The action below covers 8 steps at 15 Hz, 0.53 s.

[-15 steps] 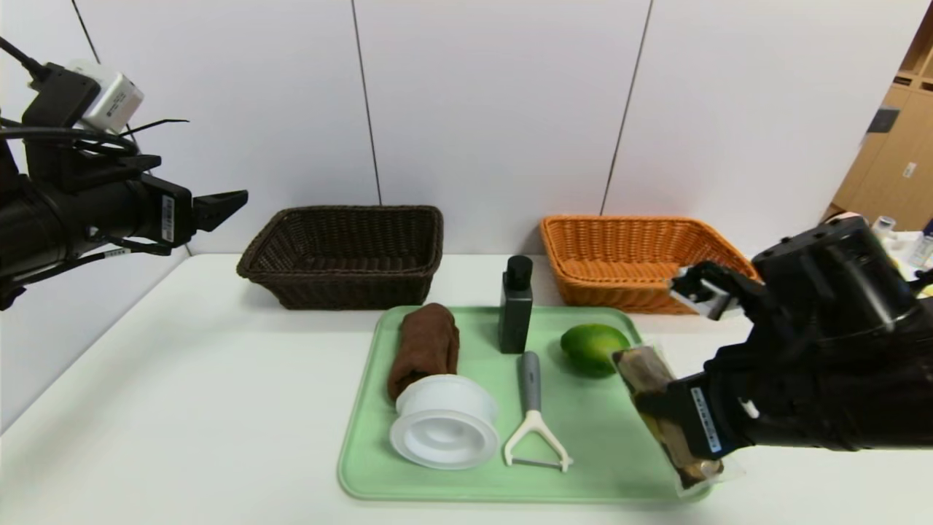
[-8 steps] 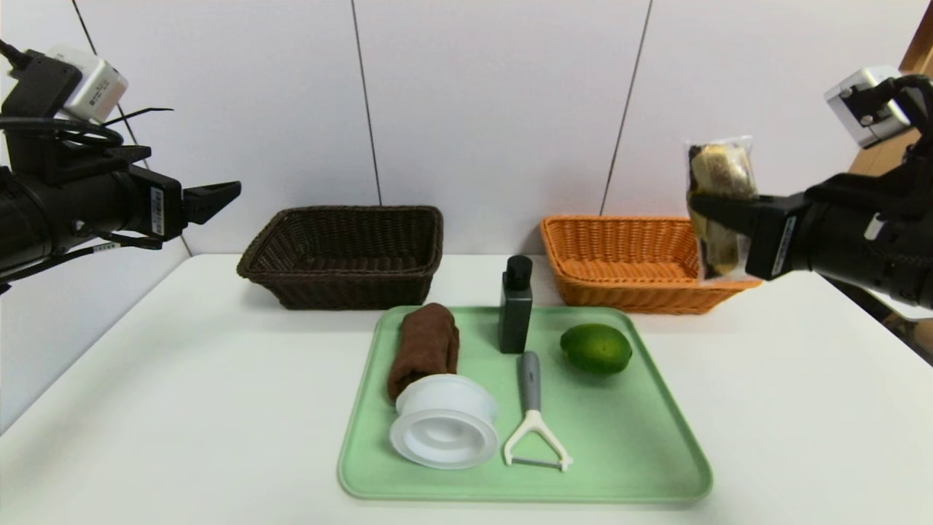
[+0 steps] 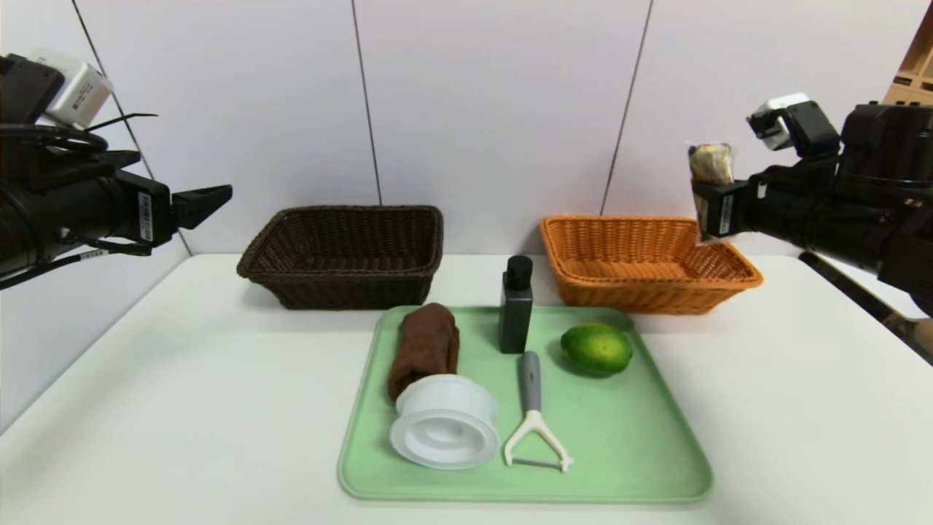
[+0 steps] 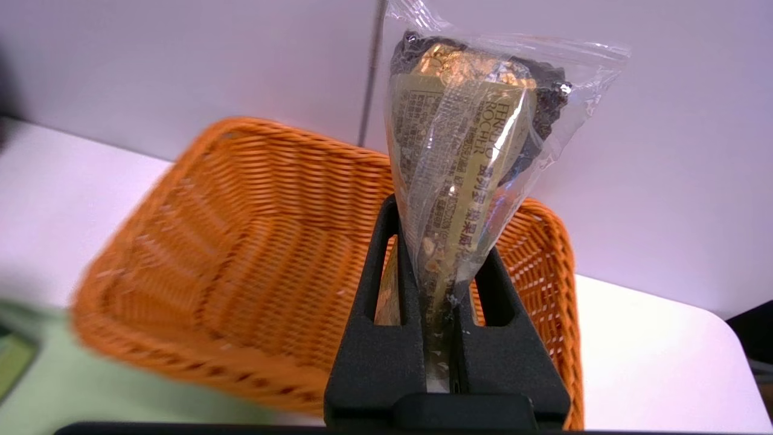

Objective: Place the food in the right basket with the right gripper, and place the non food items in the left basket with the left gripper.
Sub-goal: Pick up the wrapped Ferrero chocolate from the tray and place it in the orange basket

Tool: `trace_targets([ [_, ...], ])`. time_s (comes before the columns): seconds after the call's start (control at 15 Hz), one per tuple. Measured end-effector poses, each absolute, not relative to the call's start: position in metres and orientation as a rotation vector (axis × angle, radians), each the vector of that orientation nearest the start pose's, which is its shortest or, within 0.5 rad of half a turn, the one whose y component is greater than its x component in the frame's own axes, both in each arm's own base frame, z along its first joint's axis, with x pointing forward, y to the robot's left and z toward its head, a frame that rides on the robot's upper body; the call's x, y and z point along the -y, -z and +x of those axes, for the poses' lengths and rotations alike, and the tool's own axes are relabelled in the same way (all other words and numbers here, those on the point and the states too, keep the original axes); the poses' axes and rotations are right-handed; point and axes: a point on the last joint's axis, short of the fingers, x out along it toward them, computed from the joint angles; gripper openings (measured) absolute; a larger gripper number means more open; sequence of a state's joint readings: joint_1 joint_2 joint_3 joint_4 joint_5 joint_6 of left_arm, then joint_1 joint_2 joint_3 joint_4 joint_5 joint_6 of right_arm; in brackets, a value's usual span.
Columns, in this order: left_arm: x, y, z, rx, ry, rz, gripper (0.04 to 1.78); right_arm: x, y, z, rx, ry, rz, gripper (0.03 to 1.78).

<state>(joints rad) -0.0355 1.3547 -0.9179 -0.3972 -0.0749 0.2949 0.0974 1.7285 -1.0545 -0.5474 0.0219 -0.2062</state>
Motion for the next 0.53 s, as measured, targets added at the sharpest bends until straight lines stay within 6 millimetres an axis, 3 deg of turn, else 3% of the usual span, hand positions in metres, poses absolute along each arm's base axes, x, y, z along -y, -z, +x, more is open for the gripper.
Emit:
trace_targets([
  [0.33, 0.010, -0.283, 0.228, -0.024, 0.114, 0.288, 1.69, -0.014, -0.204, 0.385, -0.165, -0.057, -0.219, 0.17],
  [0.53, 0.009, -0.283, 0.228, -0.024, 0.111, 0.281, 1.69, -0.008, -0.179, 0.406, -0.218, -0.033, -0.217, 0.17],
])
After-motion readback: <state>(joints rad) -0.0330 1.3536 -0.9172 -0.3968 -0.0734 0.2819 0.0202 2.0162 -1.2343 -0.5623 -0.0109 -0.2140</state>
